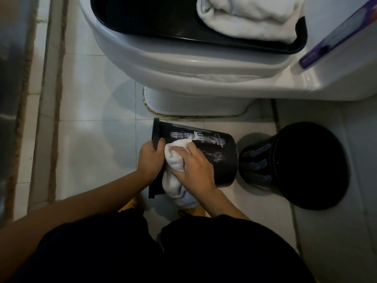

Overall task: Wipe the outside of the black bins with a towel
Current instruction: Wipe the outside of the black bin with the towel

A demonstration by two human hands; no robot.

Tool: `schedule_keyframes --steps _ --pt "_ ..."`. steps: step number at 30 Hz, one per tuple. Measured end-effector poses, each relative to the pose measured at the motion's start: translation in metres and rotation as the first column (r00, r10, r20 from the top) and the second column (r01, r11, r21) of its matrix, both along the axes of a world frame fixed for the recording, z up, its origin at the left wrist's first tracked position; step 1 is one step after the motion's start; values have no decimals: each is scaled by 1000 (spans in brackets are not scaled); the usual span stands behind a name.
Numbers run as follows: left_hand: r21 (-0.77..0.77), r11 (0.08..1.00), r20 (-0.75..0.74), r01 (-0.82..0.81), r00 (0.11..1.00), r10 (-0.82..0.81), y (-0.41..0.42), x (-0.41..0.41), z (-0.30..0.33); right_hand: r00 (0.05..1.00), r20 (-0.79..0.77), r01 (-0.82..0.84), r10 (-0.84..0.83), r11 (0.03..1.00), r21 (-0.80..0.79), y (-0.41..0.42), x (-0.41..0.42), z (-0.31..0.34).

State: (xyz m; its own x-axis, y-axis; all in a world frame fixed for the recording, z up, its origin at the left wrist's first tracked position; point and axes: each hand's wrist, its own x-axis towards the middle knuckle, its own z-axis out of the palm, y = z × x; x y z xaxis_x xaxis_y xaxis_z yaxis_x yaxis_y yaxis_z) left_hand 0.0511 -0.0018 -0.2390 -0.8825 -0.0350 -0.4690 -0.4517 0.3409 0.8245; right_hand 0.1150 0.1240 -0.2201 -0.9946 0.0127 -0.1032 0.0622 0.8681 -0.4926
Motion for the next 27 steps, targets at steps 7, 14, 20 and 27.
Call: schedule_keyframes --steps 7,14,20,27 --pt "-5 1000 42 -2 999 2 1 0 2 742 100 649 -663 747 146 56 13 -14" --pt "-73 997 -2 5 1000 -5 -1 1 -2 971 -21 239 -239 971 16 50 26 -17" --pt "-42 999 15 7 1000 -7 1 -4 2 784 83 601 -615 786 145 62 17 -15" --pt "-92 995 -6 28 1000 -29 -4 1 -4 984 -21 177 -177 984 30 36 26 -15"
